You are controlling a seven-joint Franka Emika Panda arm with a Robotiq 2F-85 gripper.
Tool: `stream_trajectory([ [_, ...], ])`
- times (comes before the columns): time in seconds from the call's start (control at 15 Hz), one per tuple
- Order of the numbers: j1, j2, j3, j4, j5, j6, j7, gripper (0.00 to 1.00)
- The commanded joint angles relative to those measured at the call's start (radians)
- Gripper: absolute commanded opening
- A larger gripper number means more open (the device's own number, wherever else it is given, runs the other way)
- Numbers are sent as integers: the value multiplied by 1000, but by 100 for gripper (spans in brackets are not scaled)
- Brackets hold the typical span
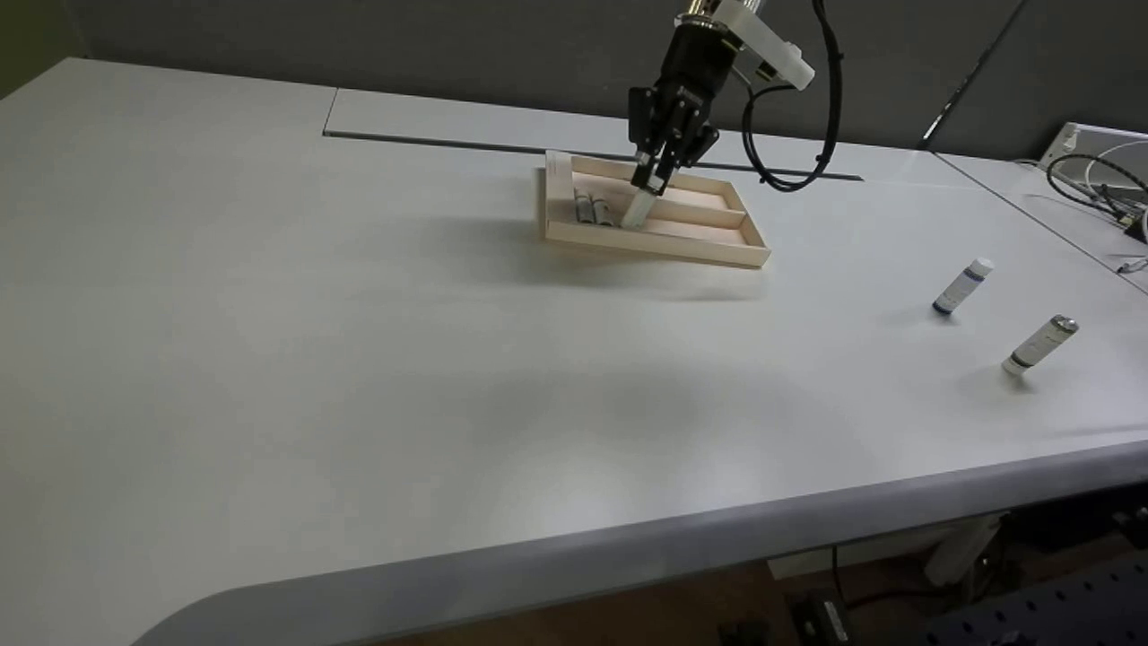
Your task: Put one of the bottles on the table in line with the other bottles on the tray
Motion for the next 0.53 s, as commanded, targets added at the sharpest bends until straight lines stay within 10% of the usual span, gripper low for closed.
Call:
stream_trajectory([
  [0.0, 17, 33, -15, 63, -13, -14, 36, 57],
  [0.47, 35, -37, -21, -47, -16, 129, 46, 100],
])
